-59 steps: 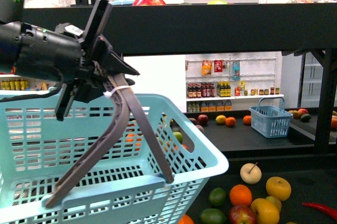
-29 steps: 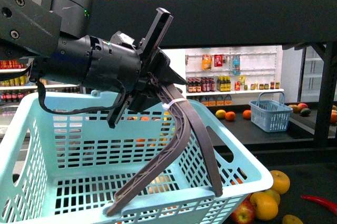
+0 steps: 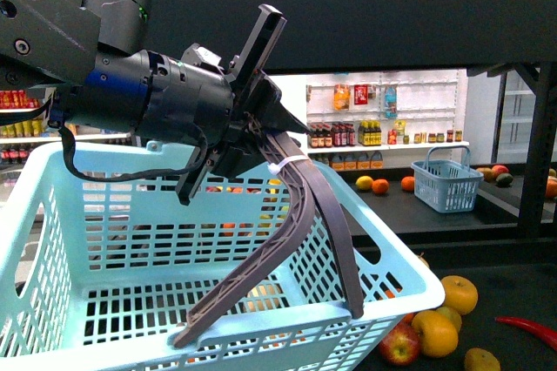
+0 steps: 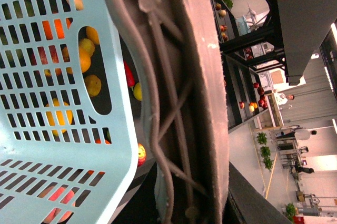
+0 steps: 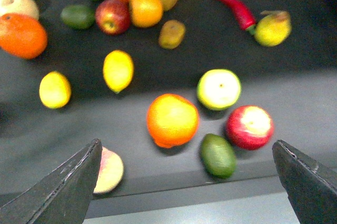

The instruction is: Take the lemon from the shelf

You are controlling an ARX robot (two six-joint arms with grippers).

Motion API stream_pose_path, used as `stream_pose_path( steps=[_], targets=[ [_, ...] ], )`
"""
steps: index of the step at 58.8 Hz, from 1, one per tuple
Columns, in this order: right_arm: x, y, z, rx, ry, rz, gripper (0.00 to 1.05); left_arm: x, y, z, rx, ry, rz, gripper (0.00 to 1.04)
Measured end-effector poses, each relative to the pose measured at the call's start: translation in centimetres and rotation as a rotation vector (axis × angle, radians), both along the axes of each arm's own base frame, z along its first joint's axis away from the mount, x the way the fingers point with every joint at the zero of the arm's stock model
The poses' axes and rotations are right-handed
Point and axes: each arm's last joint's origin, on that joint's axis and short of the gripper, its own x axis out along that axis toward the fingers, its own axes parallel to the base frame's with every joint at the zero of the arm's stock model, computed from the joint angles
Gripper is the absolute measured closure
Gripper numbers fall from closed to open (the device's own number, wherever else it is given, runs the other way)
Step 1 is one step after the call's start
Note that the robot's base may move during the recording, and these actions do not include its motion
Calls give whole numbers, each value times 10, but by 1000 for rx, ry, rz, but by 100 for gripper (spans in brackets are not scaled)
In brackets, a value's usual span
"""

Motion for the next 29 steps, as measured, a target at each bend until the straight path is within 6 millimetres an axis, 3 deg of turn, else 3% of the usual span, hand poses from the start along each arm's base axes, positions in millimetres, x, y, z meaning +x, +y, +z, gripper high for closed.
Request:
stream_pose_path(
  steps=[12, 29],
  targets=[
    [88, 7, -57, -6, 152, 158, 7, 0, -1, 0, -1, 0, -5, 91],
    [171, 41, -126, -100, 223, 278, 7, 0, 0, 0, 1, -1, -2, 91]
  ],
)
